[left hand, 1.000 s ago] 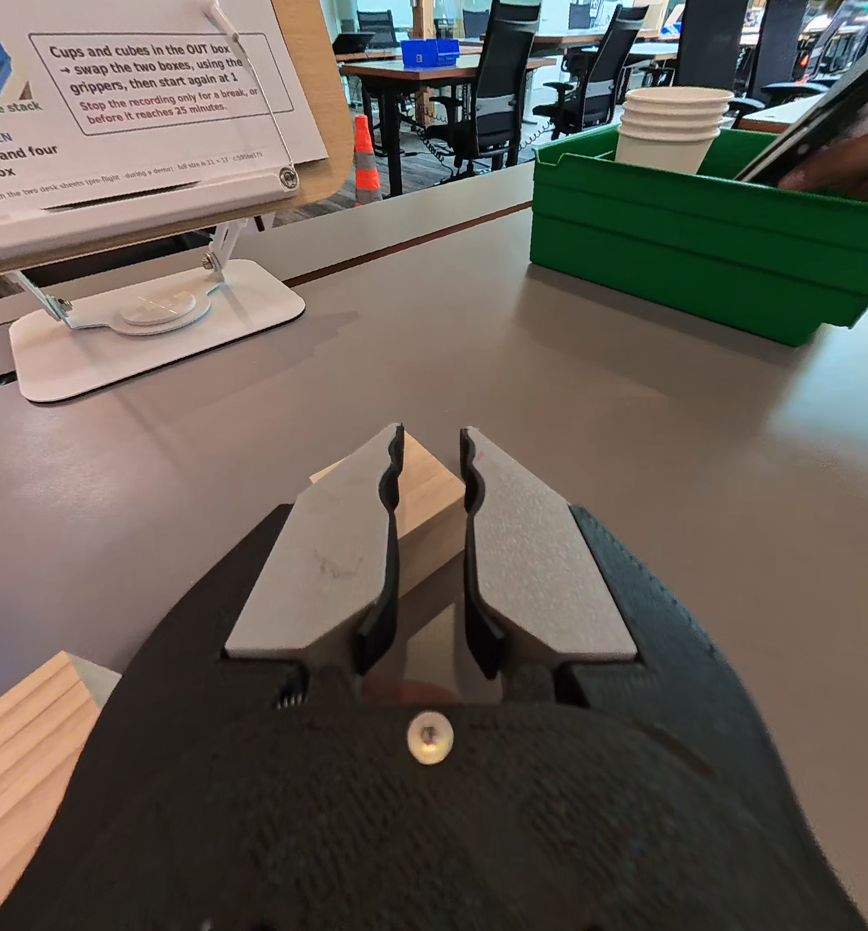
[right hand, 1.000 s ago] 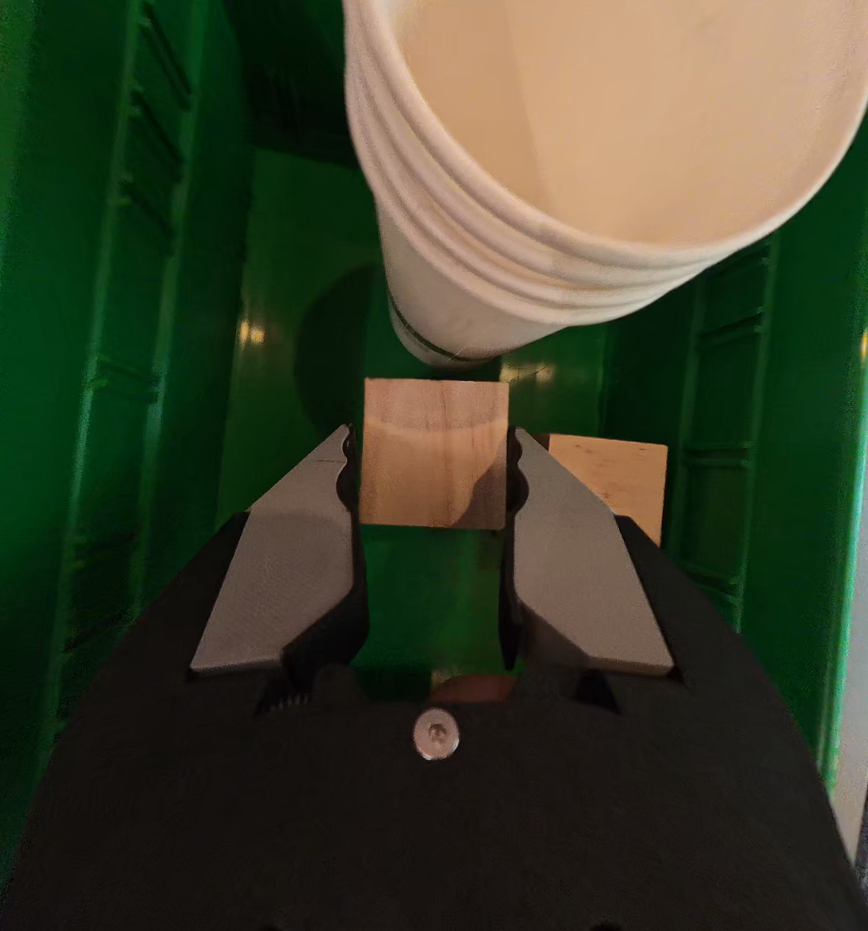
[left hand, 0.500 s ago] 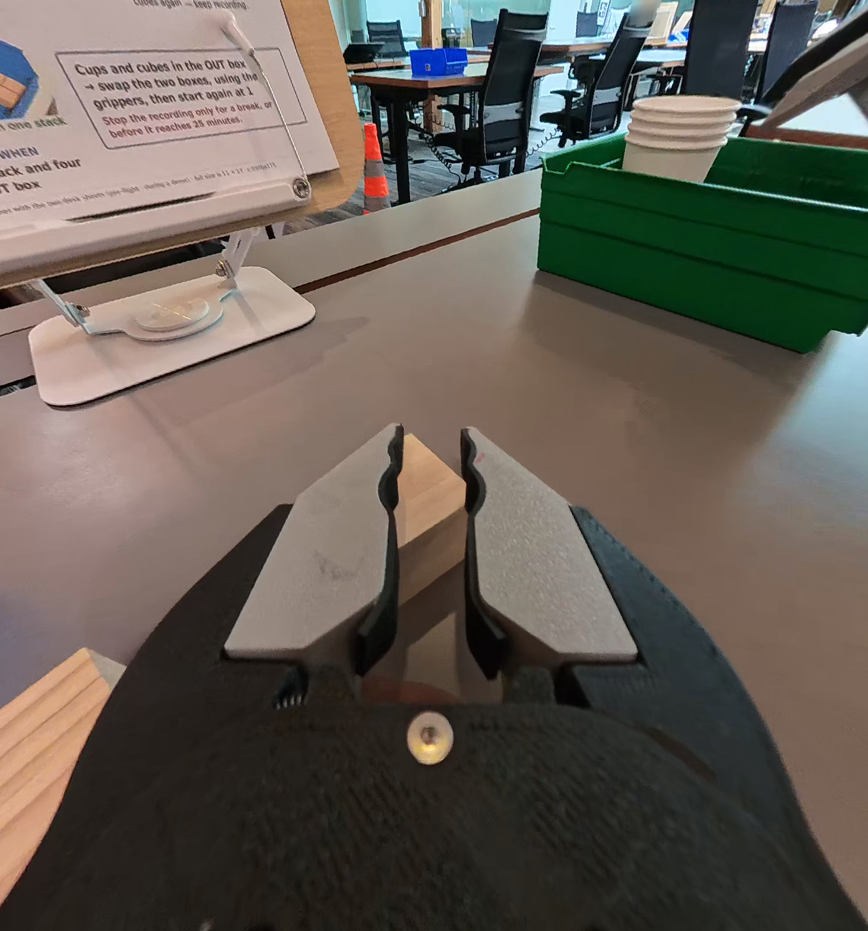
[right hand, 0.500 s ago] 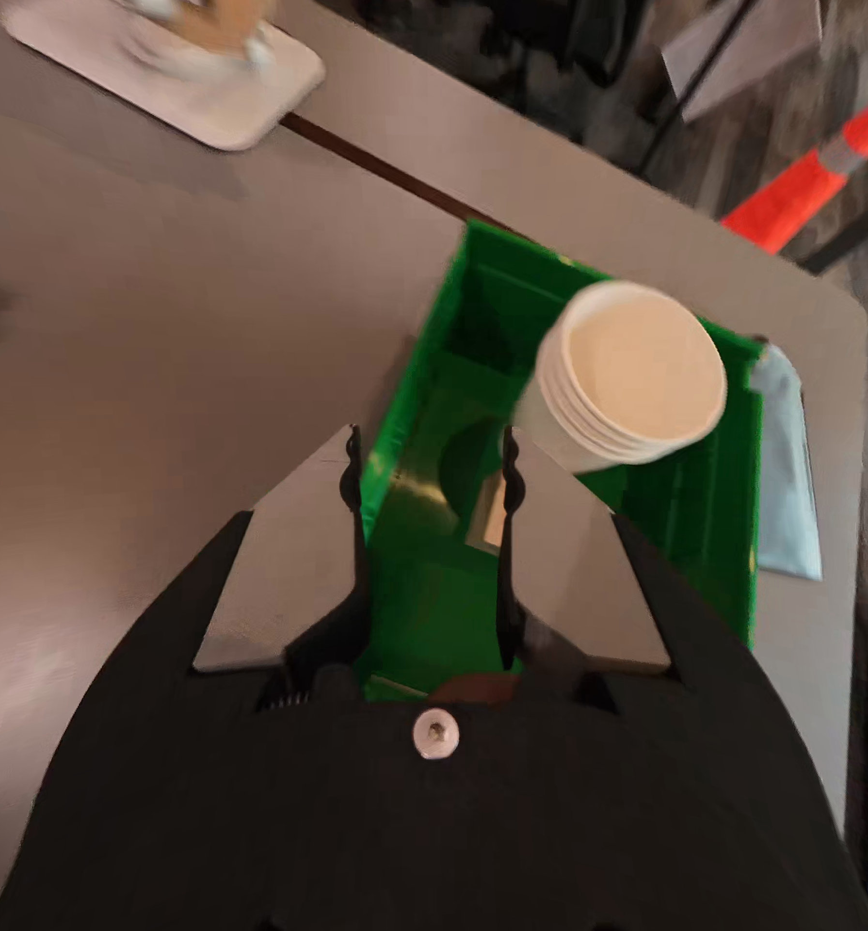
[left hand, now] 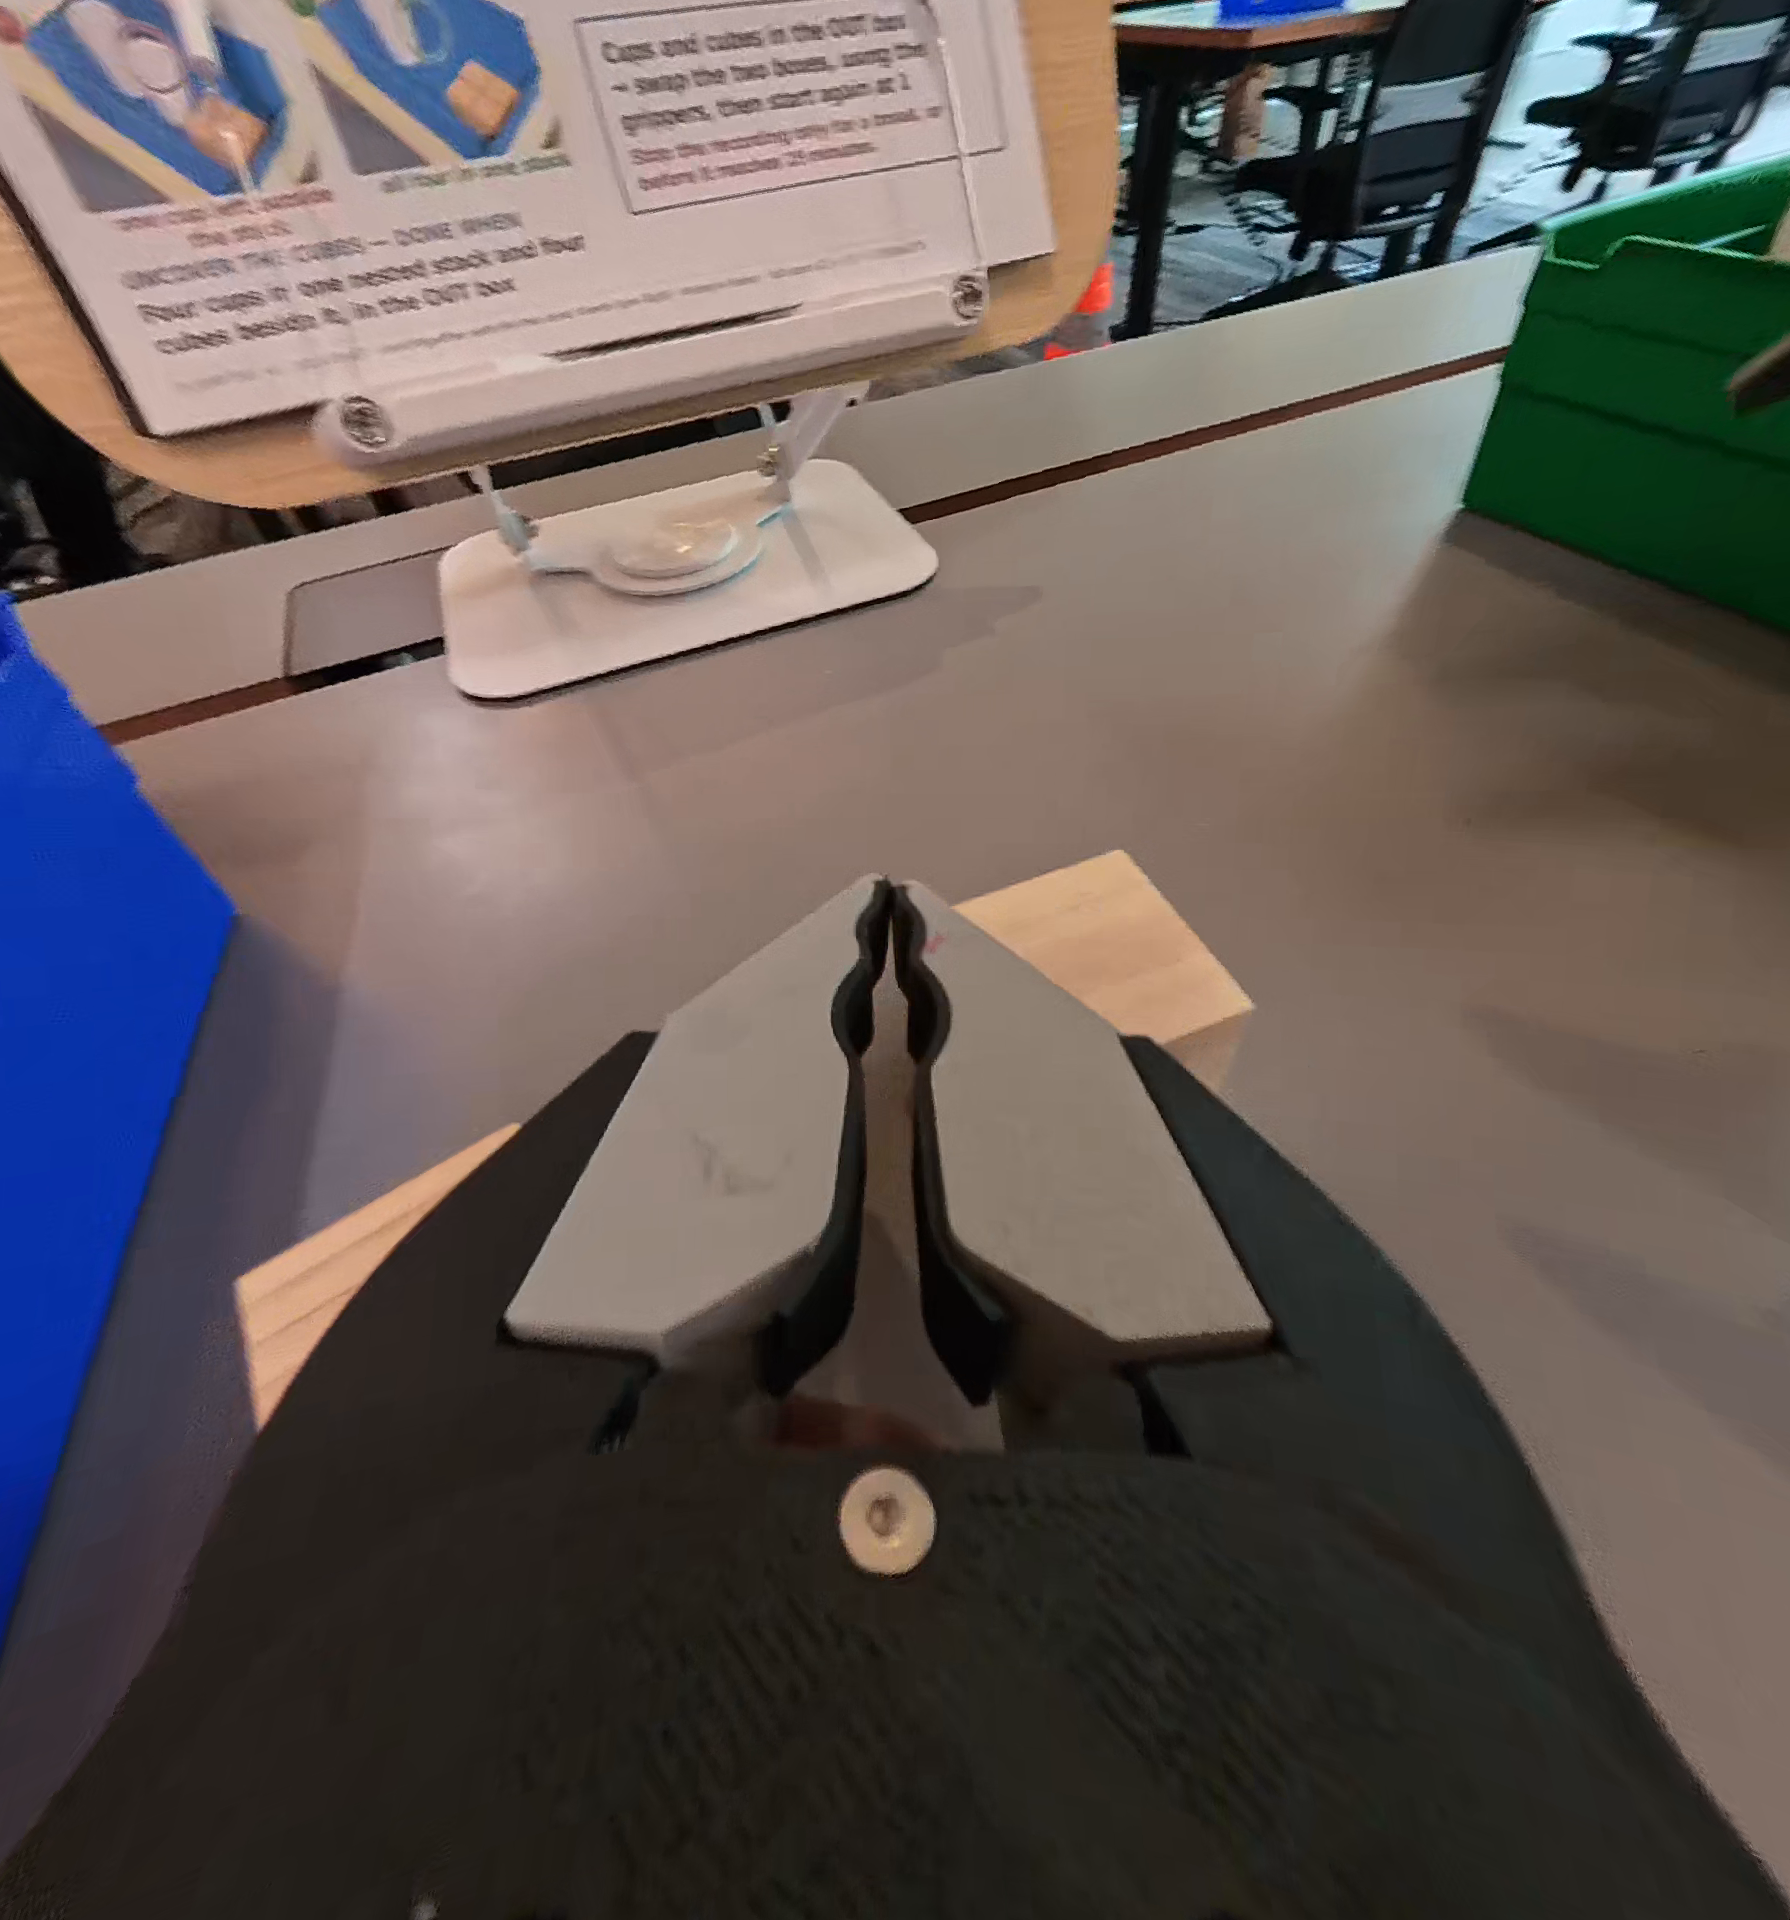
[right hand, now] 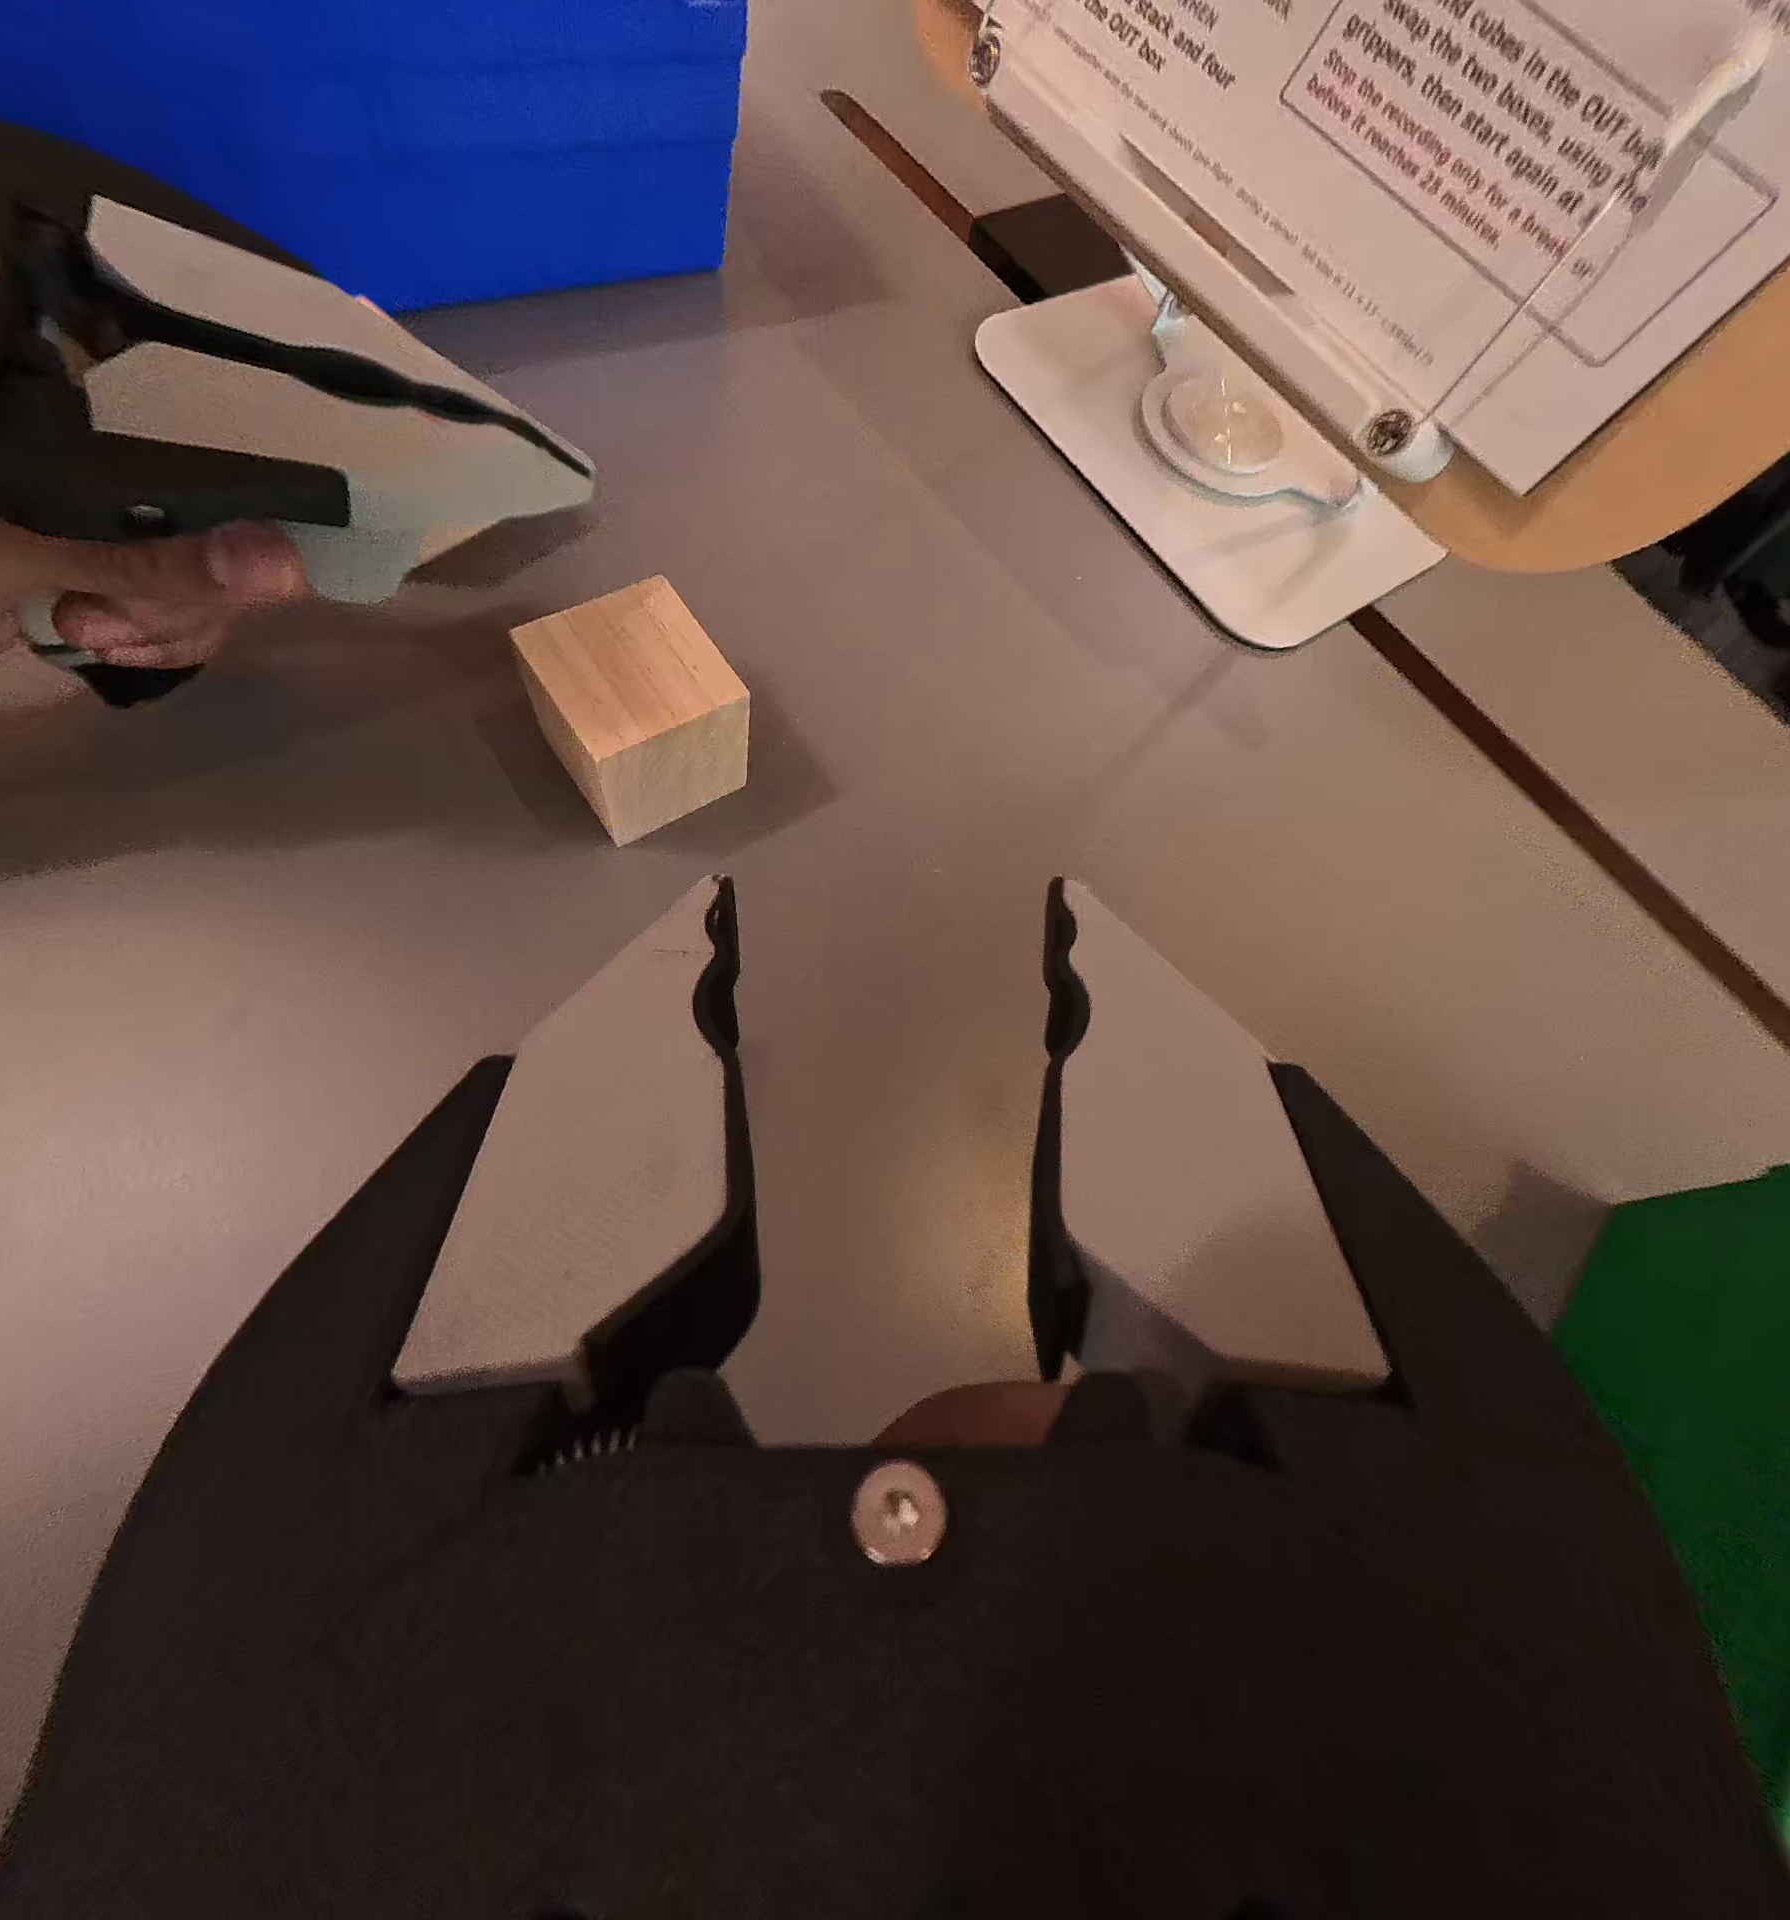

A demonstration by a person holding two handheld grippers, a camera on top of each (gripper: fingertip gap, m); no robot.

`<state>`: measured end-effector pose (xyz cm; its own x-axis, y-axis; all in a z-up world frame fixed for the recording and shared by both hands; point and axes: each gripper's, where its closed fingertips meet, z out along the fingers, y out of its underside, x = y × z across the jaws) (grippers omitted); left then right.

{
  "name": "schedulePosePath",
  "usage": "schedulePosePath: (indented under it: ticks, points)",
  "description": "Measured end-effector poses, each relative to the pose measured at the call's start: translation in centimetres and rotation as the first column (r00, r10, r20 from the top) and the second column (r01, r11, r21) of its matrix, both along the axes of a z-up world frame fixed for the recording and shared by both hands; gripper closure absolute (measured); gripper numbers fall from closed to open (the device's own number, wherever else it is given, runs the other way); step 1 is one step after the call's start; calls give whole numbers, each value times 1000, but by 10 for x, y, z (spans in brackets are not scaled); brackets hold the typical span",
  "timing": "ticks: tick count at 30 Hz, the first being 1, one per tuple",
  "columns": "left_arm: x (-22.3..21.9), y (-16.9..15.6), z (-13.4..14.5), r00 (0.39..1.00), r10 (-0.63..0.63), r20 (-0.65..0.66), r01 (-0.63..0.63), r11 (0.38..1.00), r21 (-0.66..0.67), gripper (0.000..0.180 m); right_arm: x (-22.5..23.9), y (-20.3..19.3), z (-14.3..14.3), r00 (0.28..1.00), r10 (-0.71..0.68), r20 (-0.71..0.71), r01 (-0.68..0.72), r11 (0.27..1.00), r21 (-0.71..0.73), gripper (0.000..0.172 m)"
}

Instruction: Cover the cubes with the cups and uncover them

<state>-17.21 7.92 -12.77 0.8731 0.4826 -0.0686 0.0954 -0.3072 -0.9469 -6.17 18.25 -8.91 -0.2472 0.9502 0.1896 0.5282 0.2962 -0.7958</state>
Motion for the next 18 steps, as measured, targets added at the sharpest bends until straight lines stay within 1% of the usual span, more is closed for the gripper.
schedulePosePath:
  ticks: [2,4,5,7,8,10,11,14,17,18]
  points:
    - [-8,-7,-2,998,48,-31,-49,998,-37,180,-7,1,-16,1000,-26,-13,26,999,-38,117]
    - [-8,-9,-12,996,45,-79,-56,989,-137,180,-14,7,-32,998,-63,-29,62,997,-35,117]
    - [-5,-7,-15,995,26,-97,-42,985,-168,180,-17,9,-39,997,-75,-36,74,997,-34,117]
    - [14,5,-24,991,-84,-101,61,975,-214,180,-23,8,-52,997,-70,-37,68,996,-50,115]
    - [21,10,-23,984,-117,-135,86,972,-221,180,-26,4,-58,998,-48,-42,46,997,-64,113]
    - [34,17,-23,966,-184,-182,138,961,-239,180,-30,-12,-68,997,34,-64,-40,994,-102,109]
    - [36,18,-23,964,-196,-181,151,960,-234,180,-31,-21,-71,993,87,-81,-97,988,-124,106]
    - [25,13,-20,979,-137,-153,104,973,-206,180,-30,-43,-67,965,213,-151,-238,954,-179,106]
    - [1,-3,-11,983,-5,-182,-28,983,-181,180,-38,-47,-59,953,236,-188,-270,946,-182,108]
    - [-3,-6,-12,984,9,-177,-42,982,-184,180,-40,-48,-58,952,238,-192,-273,945,-181,108]
